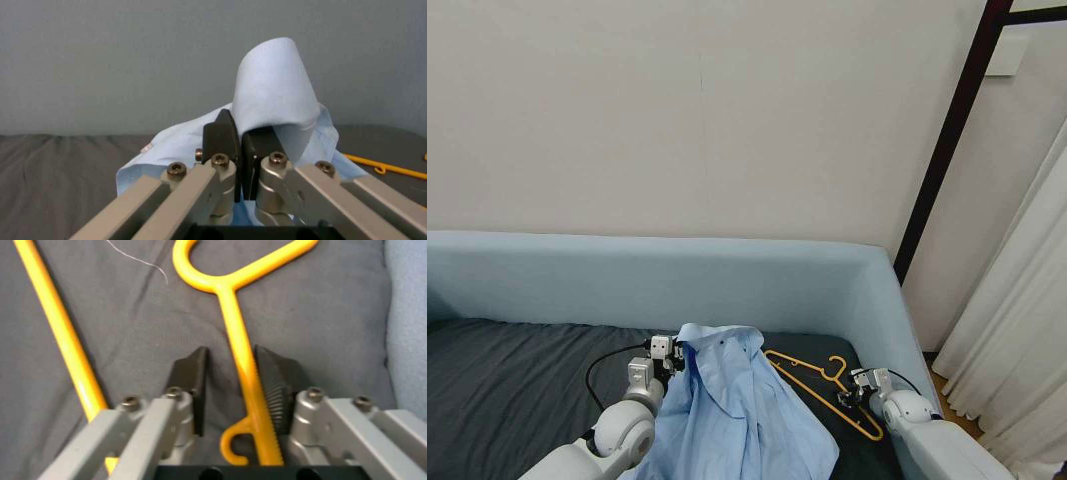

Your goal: Pick up the clothes from the sofa and hang them on the clothes hanger.

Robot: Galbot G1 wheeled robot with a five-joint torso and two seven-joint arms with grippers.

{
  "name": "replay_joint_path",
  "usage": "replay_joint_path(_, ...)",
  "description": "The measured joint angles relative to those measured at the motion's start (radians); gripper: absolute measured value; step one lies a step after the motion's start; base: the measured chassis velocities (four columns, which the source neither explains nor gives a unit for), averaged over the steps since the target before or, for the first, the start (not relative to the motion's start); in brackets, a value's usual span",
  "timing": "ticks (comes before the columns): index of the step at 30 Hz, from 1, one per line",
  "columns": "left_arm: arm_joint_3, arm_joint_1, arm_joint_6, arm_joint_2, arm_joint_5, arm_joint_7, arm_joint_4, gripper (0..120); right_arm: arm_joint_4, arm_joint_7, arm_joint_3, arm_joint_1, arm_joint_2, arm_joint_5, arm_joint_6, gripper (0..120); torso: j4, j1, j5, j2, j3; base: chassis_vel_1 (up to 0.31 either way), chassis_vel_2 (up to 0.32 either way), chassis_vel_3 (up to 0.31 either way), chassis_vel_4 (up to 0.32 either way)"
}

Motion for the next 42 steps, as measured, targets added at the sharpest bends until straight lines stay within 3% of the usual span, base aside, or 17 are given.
replay_joint_path(6,-0.002,0.009,0.001,0.002,0.0,0.001,-0.003,0,-0.015,-0.001,0.013,0.001,0.004,0.0,0.001,6,0.0001,0.0,0.0001,0.0,0.0,0.0,0.0,0.0,0.0)
replay_joint_path(12,-0.005,0.012,0.004,0.005,-0.002,0.001,-0.014,0,0.017,0.009,0.014,-0.012,-0.005,0.013,-0.005,4,-0.0003,0.0,-0.0001,0.0,0.0,0.0,0.0,0.0,0.0)
replay_joint_path(18,-0.019,0.021,0.005,0.008,-0.005,0.0,-0.025,0,0.137,0.066,0.017,-0.033,-0.05,0.08,-0.031,4,-0.0001,0.0,-0.0001,0.0,0.0,0.0,0.0,0.0,0.0)
replay_joint_path(21,-0.023,0.027,0.005,0.009,-0.005,-0.001,-0.026,0,0.272,0.114,0.018,-0.057,-0.097,0.105,-0.049,4,-0.0002,0.0,-0.0001,0.0,0.0,0.0,0.0,0.0,0.0)
replay_joint_path(27,-0.023,0.021,0.005,-0.002,-0.005,-0.001,-0.007,0,0.471,0.298,0.018,-0.095,-0.141,0.081,0.028,4,0.0003,0.0,-0.0001,0.0,0.0,0.0,0.0,0.0,0.0)
replay_joint_path(30,-0.025,0.013,0.006,-0.008,-0.01,-0.001,-0.002,0,0.577,0.339,0.024,-0.154,-0.183,-0.004,0.061,4,0.0007,0.0,-0.0003,0.0,0.0,0.0,0.0,0.0,0.0)
replay_joint_path(36,-0.03,0.0,0.012,-0.012,-0.026,-0.003,-0.002,0,0.701,0.405,0.043,-0.37,-0.268,-0.422,0.286,4,-0.0008,0.0,0.0002,0.0,0.0,0.0,0.0,0.0,0.0)
replay_joint_path(42,-0.02,-0.012,0.024,-0.016,-0.032,-0.02,0.0,0,0.77,0.423,0.07,-0.486,-0.286,-0.606,0.378,4,0.0002,0.0,0.0,0.0,0.0,0.0,0.0,0.0,0.0)
